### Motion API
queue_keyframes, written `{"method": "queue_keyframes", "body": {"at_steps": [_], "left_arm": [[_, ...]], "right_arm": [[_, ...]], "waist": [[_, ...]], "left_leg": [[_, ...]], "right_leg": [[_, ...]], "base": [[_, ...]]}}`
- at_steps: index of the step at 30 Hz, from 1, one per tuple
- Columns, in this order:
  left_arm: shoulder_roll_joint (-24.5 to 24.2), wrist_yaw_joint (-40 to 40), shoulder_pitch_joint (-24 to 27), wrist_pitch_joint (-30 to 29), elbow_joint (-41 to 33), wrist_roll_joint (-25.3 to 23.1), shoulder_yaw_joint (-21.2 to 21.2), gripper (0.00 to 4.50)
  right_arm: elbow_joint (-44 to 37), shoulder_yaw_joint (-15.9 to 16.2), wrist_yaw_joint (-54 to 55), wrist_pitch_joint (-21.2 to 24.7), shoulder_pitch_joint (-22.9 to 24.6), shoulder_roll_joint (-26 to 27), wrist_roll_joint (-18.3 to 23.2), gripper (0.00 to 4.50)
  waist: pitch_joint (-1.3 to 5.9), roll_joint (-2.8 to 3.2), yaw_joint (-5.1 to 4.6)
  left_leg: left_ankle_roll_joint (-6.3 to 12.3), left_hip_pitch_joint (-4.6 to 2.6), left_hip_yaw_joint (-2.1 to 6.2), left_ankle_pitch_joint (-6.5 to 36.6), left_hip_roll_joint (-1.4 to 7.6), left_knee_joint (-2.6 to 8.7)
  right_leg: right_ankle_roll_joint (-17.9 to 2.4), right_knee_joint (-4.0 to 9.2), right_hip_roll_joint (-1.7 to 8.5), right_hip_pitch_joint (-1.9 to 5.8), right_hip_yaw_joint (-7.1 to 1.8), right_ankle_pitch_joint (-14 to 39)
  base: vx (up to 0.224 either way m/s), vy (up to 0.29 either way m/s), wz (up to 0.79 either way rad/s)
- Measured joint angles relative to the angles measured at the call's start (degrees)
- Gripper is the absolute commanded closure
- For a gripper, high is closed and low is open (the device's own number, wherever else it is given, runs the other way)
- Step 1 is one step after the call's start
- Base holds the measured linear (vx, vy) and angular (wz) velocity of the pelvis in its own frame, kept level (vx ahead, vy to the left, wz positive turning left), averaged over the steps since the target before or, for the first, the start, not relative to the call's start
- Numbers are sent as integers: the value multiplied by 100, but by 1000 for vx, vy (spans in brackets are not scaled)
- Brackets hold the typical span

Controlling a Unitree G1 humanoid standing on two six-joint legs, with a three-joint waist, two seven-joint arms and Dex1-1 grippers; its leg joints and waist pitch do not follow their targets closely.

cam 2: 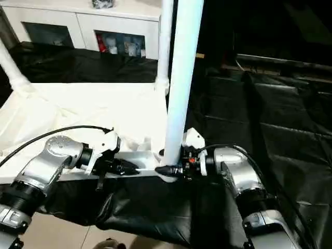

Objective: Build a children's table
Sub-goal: Rotate leg to tighten

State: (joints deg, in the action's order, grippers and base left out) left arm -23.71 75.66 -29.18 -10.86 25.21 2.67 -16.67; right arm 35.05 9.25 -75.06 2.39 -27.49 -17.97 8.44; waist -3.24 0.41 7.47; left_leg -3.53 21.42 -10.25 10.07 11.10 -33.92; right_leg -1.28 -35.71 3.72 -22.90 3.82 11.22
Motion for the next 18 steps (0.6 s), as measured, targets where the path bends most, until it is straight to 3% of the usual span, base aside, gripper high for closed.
{"method": "queue_keyframes", "body": {"at_steps": [5,9,17,18], "left_arm": [[218,-550,-69,12,184,-94,83,450],[665,-1652,-328,-41,586,-364,218,450],[1223,-2656,-581,-14,957,-587,233,450],[1228,-2659,-592,-1,971,-588,237,450]], "right_arm": [[180,-225,779,-63,-5,156,-57,191],[774,-702,2866,-202,-277,802,-202,191],[1152,-1084,4862,-370,-531,1359,-319,191],[1187,-1096,4897,-463,-530,1376,-348,135]], "waist": [[3,-5,5],[6,-14,-110],[12,-3,-141],[13,0,-137]], "left_leg": [[-1,-17,0,0,-1,2],[-5,-31,1,-2,-9,9],[-4,-31,-1,-2,-22,14],[-4,-30,-2,-2,-23,18]], "right_leg": [[6,-2,0,12,-1,3],[23,4,10,13,0,12],[19,14,23,19,0,4],[9,14,24,18,0,-3]], "base": [[0,0,0],[0,0,0],[0,0,0],[0,0,0]]}}
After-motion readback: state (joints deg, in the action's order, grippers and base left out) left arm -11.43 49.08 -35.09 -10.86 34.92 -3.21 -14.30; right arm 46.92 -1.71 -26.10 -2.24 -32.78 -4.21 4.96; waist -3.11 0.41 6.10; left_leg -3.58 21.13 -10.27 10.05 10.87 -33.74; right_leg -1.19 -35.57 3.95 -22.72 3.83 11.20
